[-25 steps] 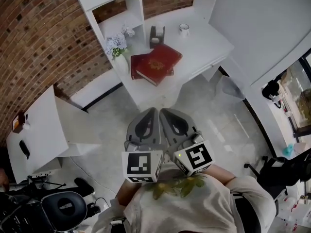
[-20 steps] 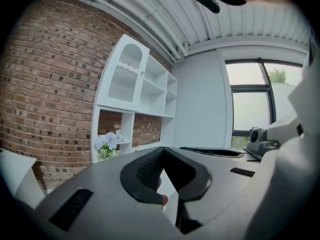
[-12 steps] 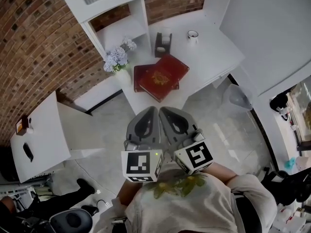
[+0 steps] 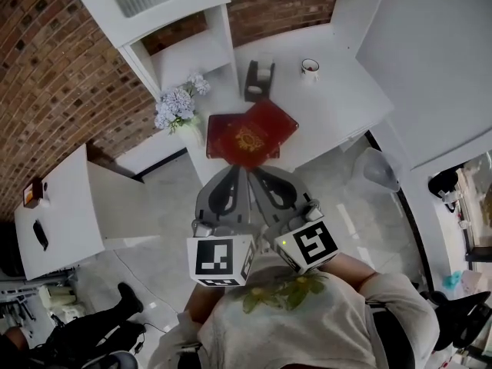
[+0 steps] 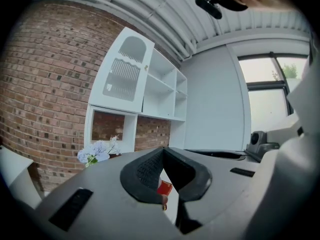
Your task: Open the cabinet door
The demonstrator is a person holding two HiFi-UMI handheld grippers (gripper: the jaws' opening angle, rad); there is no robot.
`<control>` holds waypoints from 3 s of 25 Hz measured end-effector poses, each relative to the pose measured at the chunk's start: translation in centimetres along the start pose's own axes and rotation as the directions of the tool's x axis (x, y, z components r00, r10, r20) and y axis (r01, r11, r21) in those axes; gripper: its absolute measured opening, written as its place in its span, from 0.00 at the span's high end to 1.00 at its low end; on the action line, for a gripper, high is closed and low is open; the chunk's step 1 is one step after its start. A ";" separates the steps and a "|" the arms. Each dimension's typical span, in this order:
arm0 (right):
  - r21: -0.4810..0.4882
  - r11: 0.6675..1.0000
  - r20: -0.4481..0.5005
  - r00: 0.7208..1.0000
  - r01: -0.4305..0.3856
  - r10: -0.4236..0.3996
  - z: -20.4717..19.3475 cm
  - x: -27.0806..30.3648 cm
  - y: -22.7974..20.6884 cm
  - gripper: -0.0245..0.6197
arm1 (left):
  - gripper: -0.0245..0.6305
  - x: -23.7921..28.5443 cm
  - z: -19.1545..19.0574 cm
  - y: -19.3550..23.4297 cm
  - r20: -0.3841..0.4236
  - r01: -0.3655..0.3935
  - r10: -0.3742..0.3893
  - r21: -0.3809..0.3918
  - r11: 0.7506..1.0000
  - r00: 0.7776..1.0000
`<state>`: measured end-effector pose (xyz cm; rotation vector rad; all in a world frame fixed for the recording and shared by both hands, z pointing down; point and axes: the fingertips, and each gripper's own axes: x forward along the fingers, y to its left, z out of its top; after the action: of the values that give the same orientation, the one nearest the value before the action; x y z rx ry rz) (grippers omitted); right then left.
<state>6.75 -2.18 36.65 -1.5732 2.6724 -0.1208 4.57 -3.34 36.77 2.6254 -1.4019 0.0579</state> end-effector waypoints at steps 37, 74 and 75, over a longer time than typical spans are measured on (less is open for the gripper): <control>-0.083 0.992 0.008 0.995 -0.096 0.097 3.4 17.0 -9.0 0.92 | 0.95 12.7 5.5 11.0 0.038 0.011 -0.010 -0.007 1.000 0.999; -0.034 0.998 0.026 0.999 -0.045 0.046 11.2 30.0 -20.5 0.77 | 0.95 16.5 8.6 17.3 -0.009 -0.013 0.013 -0.049 0.999 1.000; -0.029 0.999 0.023 0.999 -0.041 0.042 11.2 30.3 -20.8 0.77 | 0.95 16.5 8.7 17.4 -0.012 -0.014 0.014 -0.052 0.999 1.000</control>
<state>10.95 -39.22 27.52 -1.5157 2.6990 -0.0634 -0.95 -27.80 32.22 2.5690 -1.3988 0.0378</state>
